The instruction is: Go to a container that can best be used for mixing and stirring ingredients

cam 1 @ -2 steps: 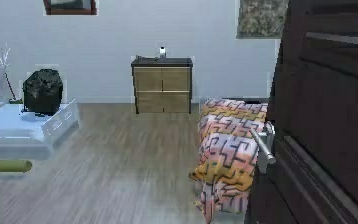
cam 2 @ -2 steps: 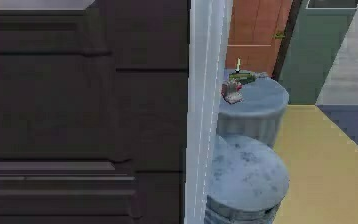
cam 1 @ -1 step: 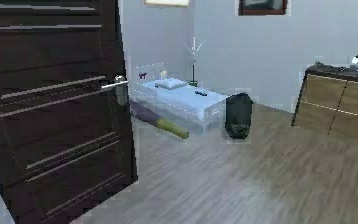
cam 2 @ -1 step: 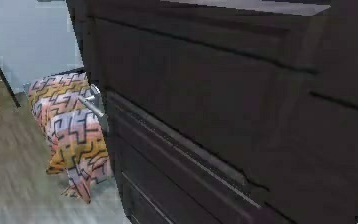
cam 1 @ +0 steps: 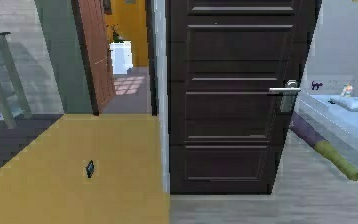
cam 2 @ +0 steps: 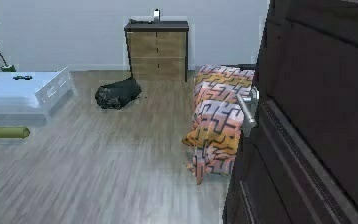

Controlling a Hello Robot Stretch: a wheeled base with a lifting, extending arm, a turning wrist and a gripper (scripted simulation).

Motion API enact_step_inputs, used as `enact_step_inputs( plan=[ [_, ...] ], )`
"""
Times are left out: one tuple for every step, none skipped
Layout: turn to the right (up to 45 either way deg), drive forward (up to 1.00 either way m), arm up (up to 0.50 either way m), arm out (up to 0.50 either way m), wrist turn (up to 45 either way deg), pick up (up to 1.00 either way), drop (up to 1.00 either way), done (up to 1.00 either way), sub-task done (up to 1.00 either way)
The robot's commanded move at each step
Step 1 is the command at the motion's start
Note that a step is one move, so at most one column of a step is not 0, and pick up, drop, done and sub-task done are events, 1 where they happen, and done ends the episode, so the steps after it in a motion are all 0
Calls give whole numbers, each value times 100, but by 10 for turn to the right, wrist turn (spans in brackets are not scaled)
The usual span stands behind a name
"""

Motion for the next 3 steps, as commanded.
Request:
enact_step_inputs(
  plan=[
    [-90,0,0,0,0,0,0,0,0],
    [0,25,0,0,0,0,0,0,0],
    [-450,0,0,0,0,0,0,0,0]
  ],
)
